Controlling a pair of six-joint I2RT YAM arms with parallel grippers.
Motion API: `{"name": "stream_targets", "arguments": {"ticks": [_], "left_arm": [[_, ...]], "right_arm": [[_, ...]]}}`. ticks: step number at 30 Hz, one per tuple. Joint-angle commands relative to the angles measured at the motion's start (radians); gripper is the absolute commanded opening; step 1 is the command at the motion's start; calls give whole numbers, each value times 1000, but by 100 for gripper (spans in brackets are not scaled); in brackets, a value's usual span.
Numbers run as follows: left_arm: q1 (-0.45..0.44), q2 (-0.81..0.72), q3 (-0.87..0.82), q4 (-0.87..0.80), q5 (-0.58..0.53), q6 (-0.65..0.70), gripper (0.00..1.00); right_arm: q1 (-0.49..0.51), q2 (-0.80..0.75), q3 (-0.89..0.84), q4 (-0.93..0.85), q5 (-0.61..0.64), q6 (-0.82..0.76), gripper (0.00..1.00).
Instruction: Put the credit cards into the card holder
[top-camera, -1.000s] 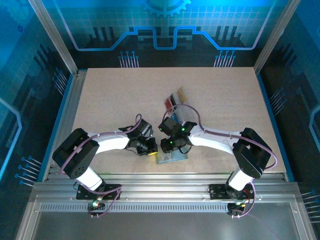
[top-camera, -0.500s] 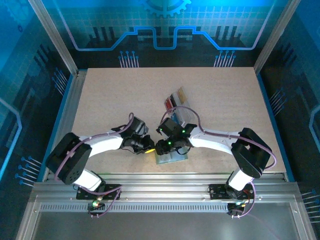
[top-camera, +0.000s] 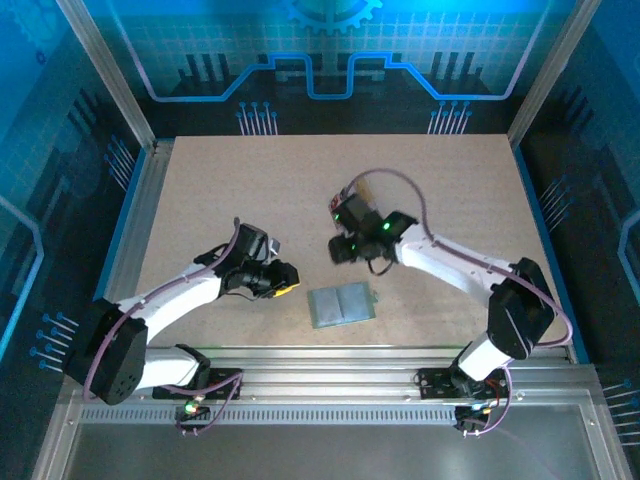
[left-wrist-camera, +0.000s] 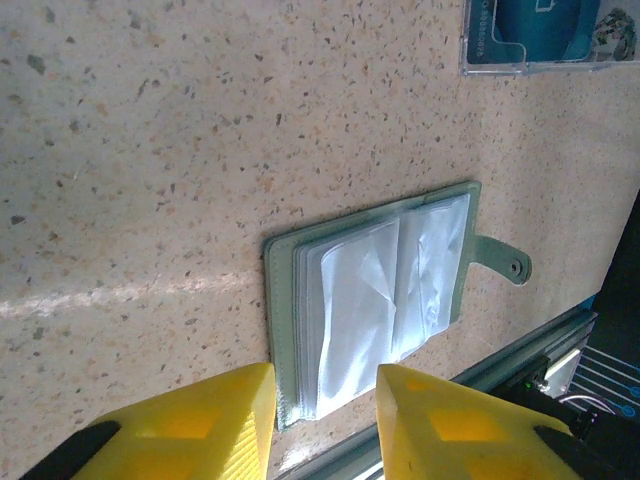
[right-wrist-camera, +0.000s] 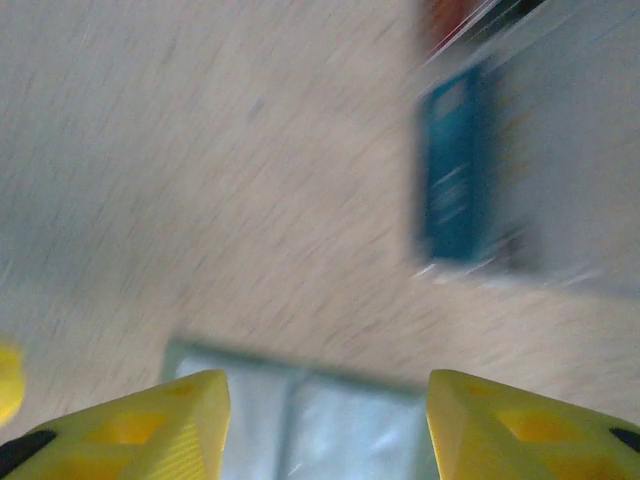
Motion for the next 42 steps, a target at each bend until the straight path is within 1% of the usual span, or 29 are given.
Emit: {"name": "stream_targets", "arguments": {"ticks": [1, 5, 7, 9, 14, 23, 25, 33, 37, 39, 42], "left_arm": [[2, 37, 48, -5, 12, 20, 33], [-1, 68, 72, 4, 16, 23, 33], [-1, 79, 75, 4, 20, 27, 33], [-1, 86, 76, 6, 20, 29, 33], [-1, 88, 70, 10, 21, 28, 33], [-1, 77, 63, 7, 21, 28, 32], [-1, 75, 63, 5, 19, 28, 32], [-1, 75, 67, -5, 15, 37, 32], [-1, 76, 60, -35, -20, 59, 33], [-1, 72, 50, -46, -34, 68, 35], [-5, 58, 31, -59, -55, 75, 37]], "right_arm": [[-63, 51, 85, -183, 204, -85, 51], [-105, 133, 178, -216, 253, -146, 49], [-118, 173, 216, -221, 243, -180, 49], [-130, 216, 254, -233, 223, -205, 44], [-134, 283, 303, -245, 208, -231, 39], [-139, 336, 338, -261, 220, -245, 16], [-139, 337, 344, -265, 225, -250, 14], [-137, 354, 413, -314, 305, -294, 0], [-131, 354, 465, -347, 348, -324, 0], [-123, 347, 490, -361, 368, -332, 0], [-96, 301, 499, -359, 417, -336, 0]]}}
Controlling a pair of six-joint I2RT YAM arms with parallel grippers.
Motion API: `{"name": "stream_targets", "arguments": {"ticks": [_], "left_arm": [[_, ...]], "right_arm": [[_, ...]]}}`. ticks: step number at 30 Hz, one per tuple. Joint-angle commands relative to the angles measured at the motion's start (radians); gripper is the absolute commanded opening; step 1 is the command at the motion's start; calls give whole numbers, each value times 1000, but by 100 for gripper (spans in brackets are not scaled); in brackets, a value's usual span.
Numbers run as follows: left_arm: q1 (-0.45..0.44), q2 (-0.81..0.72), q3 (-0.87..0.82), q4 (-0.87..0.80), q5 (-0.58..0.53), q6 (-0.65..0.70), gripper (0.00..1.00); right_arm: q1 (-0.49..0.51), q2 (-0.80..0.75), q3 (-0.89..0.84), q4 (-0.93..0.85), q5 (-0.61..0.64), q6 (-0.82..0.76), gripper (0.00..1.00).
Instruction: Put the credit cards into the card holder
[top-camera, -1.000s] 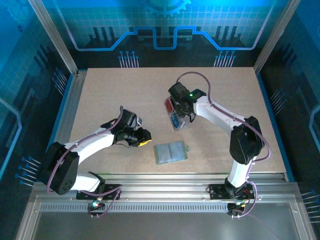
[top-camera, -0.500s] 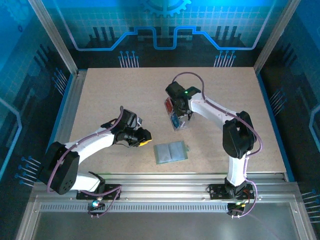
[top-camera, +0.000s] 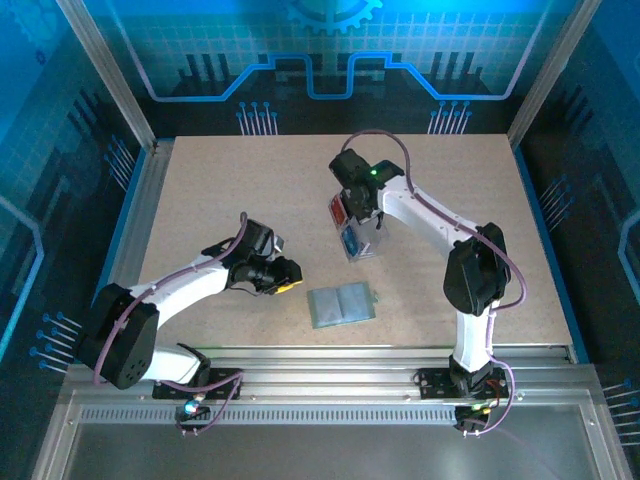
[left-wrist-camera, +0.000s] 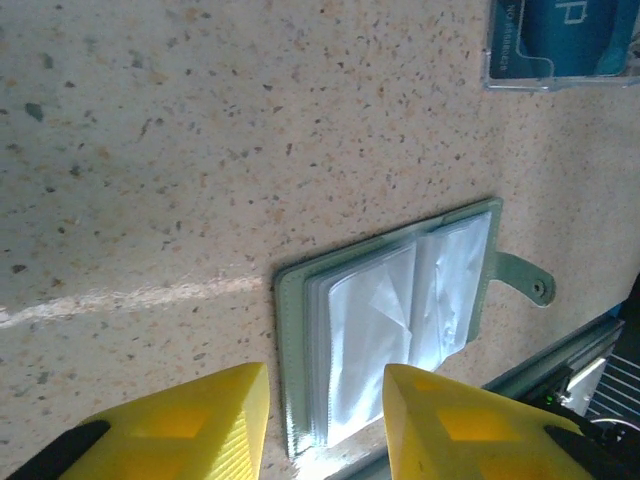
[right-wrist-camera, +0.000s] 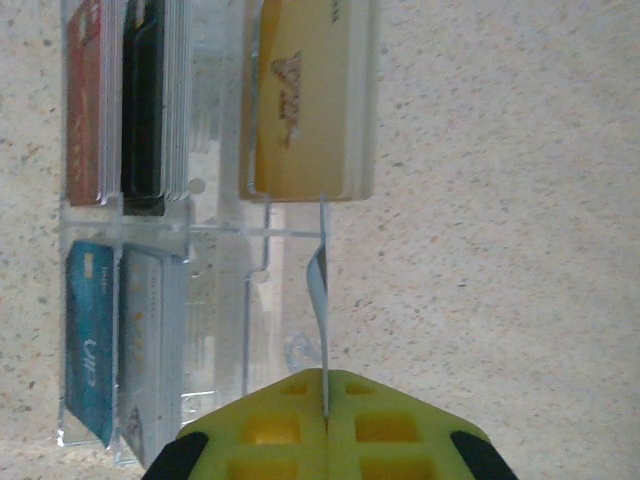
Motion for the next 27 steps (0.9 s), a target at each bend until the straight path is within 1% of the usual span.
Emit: {"name": "stream_targets", "arguments": {"ticks": [1, 3, 4, 6, 9, 11, 13, 15, 17, 20, 23, 27], "left_arm": [[-10, -28, -19, -50, -37, 38, 38], [-27, -33, -21, -60, -50, 44, 42], [-41, -31, -18, -67, -60, 47, 44], [-74, -25, -7, -84, -89, 55, 46], [-127, 2, 16, -106, -142, 63, 51], [-162, 37, 33, -112, -170, 67, 53], [-193, 75, 56, -118, -199, 67, 55], [-224, 111, 80, -120, -228, 65, 55], [-254, 150, 111, -127, -257, 60, 55], [-293, 190, 141, -129, -297, 44, 55], [-321, 235, 167, -141, -334, 29, 55], [-345, 276, 185, -148, -371, 10, 54]], "right_arm": [[39, -65, 22, -34, 79, -21, 0], [59, -128, -11, -11, 67, -10, 0], [67, -170, -43, 12, 36, -1, 0], [69, -268, -146, 80, -72, 25, 0], [70, -429, -369, 252, -278, 86, 0], [69, -530, -549, 388, -412, 139, 0], [71, -605, -696, 504, -502, 190, 0], [72, -664, -819, 603, -565, 250, 0], [75, -711, -936, 689, -612, 302, 0], [86, -753, -1048, 784, -644, 354, 0], [90, -765, -1123, 853, -654, 389, 0], [91, -754, -1181, 934, -681, 420, 1]]}}
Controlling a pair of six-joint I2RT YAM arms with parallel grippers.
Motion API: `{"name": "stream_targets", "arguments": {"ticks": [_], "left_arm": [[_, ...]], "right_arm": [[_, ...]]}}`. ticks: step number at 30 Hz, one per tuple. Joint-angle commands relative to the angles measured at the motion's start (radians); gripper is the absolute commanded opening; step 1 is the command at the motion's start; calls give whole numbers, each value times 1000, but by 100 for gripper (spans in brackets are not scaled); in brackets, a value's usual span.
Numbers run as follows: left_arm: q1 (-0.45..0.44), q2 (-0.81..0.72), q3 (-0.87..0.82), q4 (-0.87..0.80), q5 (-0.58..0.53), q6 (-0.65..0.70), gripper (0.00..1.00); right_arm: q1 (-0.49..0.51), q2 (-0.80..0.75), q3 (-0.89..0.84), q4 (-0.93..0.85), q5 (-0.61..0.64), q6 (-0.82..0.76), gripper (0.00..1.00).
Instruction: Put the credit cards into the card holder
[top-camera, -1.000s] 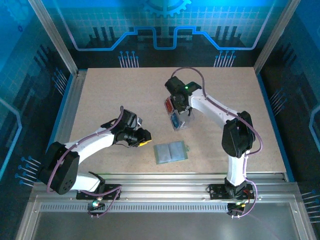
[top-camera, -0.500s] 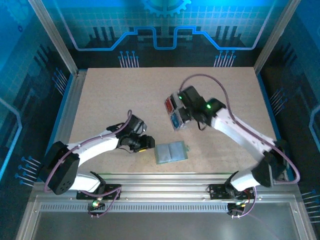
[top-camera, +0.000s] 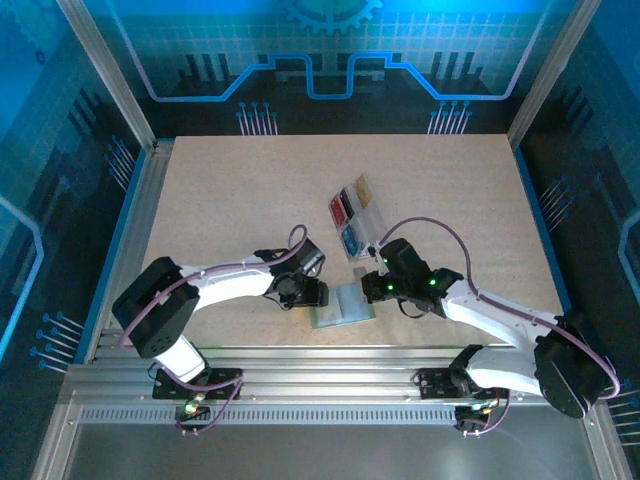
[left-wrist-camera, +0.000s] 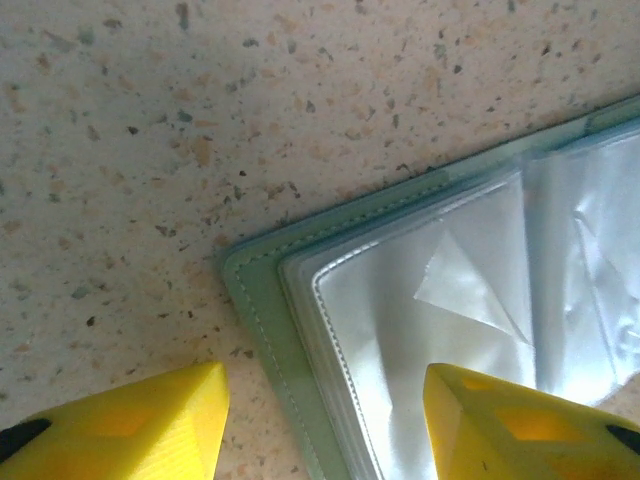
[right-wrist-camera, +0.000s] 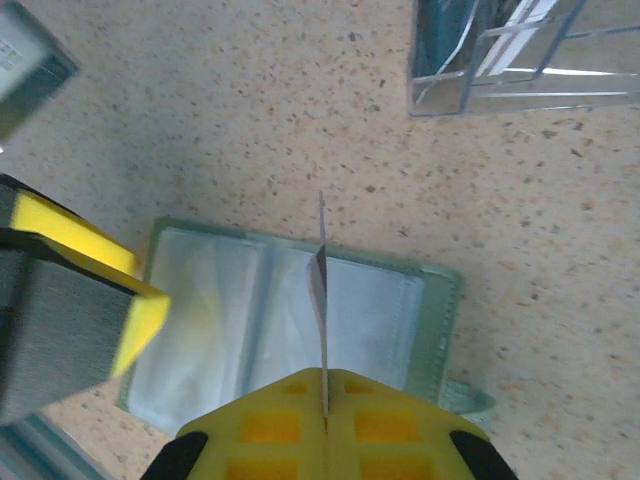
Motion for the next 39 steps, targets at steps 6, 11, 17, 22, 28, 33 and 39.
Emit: {"name": "stream_targets", "arguments": {"ticks": [6, 11, 17, 22, 28, 33, 39], "left_arm": [[-31, 67, 28, -57, -92, -41, 48], [-39, 68, 4, -52, -99, -58, 44], [-44, 65, -12, -41, -94, -67, 43], [-47, 71, -16, -30, -89, -72, 43], [-51, 76, -16, -26, -86, -72, 43], [-52, 77, -25, -17, -83, -75, 42], [-53, 79, -34, -9, -81, -78, 42]], "right_arm": [[18, 38, -54, 225, -88, 80, 2], [33, 89, -54, 267, -102, 89, 2], [43, 146, -54, 309, -118, 118, 1], [47, 183, -65, 341, -121, 159, 0], [47, 217, -73, 370, -132, 195, 0], [48, 226, -71, 380, -141, 213, 0], [46, 210, -52, 341, -127, 207, 0]]}}
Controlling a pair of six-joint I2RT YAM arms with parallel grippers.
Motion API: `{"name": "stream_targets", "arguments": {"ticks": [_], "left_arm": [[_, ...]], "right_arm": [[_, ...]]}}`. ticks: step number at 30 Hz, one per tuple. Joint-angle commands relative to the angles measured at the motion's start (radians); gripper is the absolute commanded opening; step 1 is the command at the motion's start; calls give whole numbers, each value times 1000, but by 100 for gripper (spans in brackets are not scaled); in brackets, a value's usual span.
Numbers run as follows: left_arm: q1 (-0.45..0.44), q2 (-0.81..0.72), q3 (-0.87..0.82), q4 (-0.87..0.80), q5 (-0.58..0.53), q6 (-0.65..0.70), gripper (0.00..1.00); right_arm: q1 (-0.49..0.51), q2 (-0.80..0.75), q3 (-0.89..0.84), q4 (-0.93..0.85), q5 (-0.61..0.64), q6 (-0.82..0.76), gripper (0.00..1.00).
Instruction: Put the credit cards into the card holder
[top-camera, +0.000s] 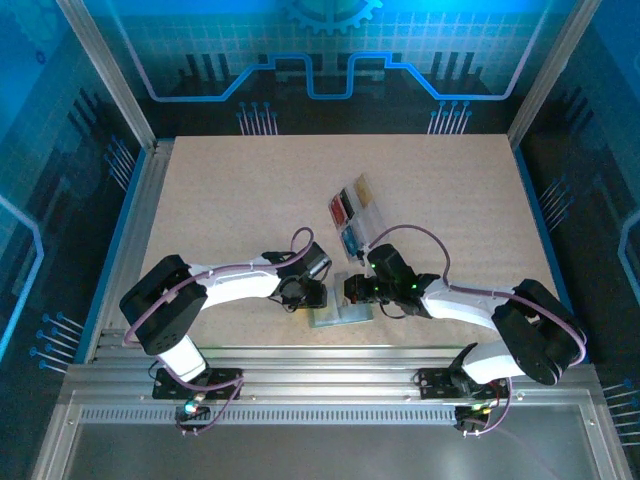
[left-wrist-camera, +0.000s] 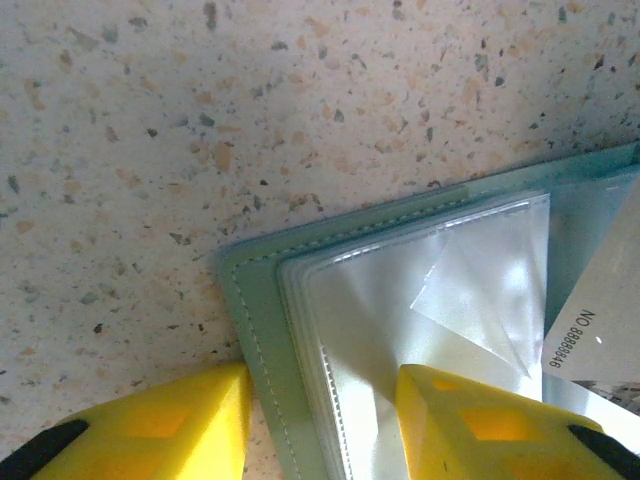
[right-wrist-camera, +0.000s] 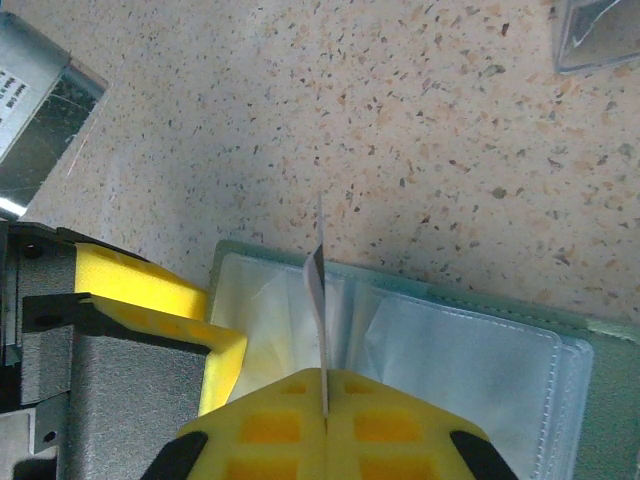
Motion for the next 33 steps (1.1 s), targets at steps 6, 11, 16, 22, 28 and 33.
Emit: {"name": "stream_targets", "arguments": {"ticks": [6, 11, 16, 22, 28, 33], "left_arm": [[-16, 45, -56, 7, -3, -21, 42], [-16, 44, -61, 11, -3, -23, 42], [-15, 44, -65, 16, -2, -22, 42], [-15, 40, -67, 16, -2, -24, 42], [-16, 41, -68, 19, 1, -24, 42], [-15, 40, -70, 17, 0, -25, 42]], "right_arm": [[11, -13, 18, -27, -4, 11, 0], [10, -37, 18, -37, 4, 13, 0], [10, -44, 24, -42, 0, 11, 0], [10, -30, 36, -49, -8, 4, 0], [13, 4, 41, -13, -31, 19, 0], [19, 24, 47, -20, -24, 15, 0]]}}
